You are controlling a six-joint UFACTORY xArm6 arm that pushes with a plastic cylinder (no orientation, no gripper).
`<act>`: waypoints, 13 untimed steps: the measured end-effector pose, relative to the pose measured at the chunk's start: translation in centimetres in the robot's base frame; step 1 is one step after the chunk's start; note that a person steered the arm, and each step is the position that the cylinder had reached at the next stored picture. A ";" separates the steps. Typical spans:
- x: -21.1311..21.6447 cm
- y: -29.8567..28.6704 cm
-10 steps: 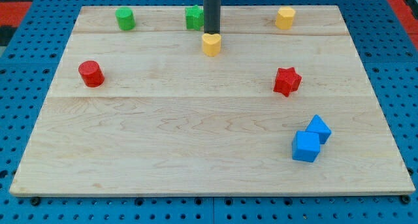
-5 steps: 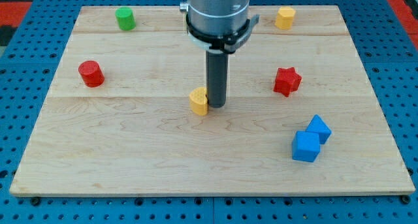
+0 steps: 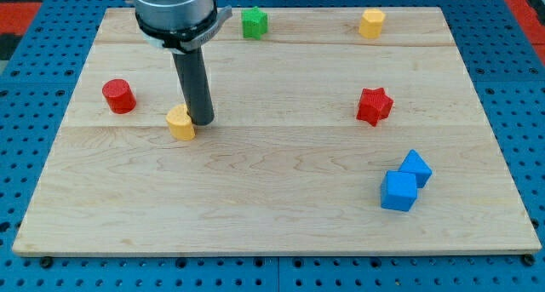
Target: Push the yellow heart parallel to the bottom of the red circle
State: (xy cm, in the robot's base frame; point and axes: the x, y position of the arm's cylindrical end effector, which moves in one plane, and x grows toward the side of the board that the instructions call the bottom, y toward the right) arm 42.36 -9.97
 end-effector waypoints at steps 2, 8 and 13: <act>0.2 -4.0; 3.4 1.4; 6.7 -3.6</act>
State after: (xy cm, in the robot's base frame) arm 49.09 -13.57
